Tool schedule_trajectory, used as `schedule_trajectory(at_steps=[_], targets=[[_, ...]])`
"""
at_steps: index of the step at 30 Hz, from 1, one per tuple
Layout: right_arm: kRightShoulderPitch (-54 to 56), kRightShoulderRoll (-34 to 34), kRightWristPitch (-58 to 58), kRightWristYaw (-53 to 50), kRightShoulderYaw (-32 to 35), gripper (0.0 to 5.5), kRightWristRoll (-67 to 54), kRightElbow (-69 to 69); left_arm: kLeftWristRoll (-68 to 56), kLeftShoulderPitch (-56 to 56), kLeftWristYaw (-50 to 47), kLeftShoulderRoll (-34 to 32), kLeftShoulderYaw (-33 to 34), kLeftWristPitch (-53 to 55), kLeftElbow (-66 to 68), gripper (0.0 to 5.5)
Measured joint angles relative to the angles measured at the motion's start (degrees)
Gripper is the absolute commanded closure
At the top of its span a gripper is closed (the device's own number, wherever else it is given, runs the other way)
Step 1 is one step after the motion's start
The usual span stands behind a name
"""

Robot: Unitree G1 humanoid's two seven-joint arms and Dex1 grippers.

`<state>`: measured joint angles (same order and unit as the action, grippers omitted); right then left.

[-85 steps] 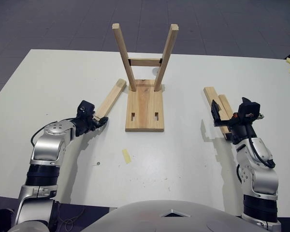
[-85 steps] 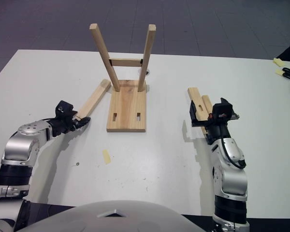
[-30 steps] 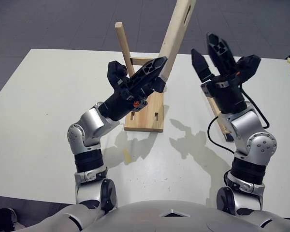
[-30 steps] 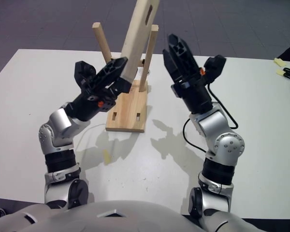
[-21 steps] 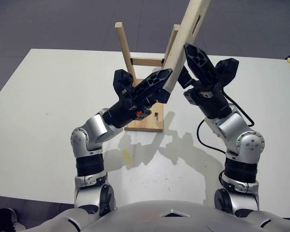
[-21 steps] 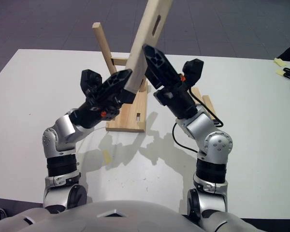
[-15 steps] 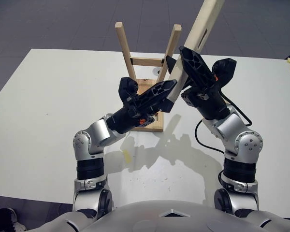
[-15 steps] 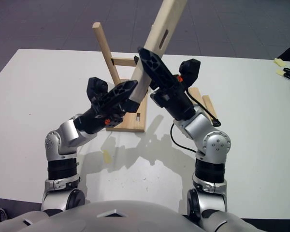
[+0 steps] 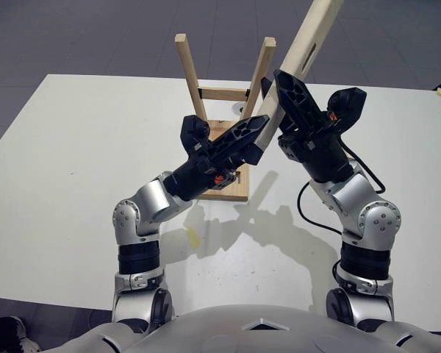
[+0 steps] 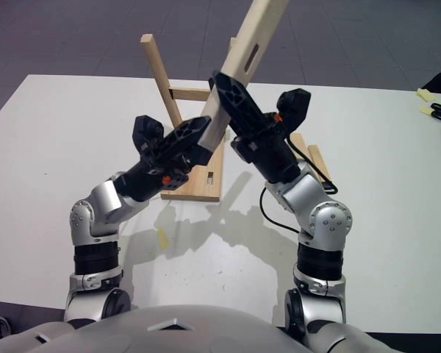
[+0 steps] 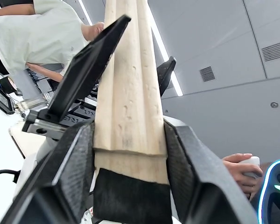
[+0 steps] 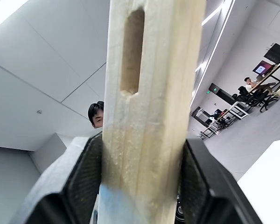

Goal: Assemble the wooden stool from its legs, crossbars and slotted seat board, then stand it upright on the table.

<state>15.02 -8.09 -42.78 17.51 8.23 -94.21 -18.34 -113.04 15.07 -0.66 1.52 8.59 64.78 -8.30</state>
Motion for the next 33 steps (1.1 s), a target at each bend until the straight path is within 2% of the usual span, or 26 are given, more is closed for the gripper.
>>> schedule_trajectory(at_steps=[5,12,17,21,24,27,33], targets=[[-0.5,-0.6,0.6,-0.7,0.0,3.43,2.5,0.0,-0.1,0.1,-4.5,-1.8,-0.8,-0.6,-0.4,2.01],[-2.3,-1.4,1.8,-2.3,0.2,3.44,7.0,-0.7,-0.1,8.2,-5.5,-15.6,0.6,-1.2,-0.7,0.82],[-3.9,-1.7,2.5,-3.2,0.2,3.44,10.4,-1.3,16.8,13.7,3.1,-26.5,-3.6,0.4,-10.9,0.1],[-4.6,-1.7,2.9,-3.8,0.1,3.44,12.9,-2.1,33.6,13.9,12.2,-30.3,-10.5,-1.8,-18.1,0.1],[-4.7,-1.7,3.1,-4.1,0.0,3.44,14.2,-2.3,43.9,12.9,15.4,-30.8,-15.0,-5.6,-20.5,0.54],[-4.8,-1.7,3.1,-4.1,0.0,3.44,14.7,-3.0,48.7,11.5,17.3,-29.7,-15.9,-8.2,-20.7,1.04],[-5.6,-1.7,3.1,-4.0,0.1,3.44,15.6,-3.0,49.7,11.5,19.0,-28.5,-14.0,-9.0,-19.3,1.94]])
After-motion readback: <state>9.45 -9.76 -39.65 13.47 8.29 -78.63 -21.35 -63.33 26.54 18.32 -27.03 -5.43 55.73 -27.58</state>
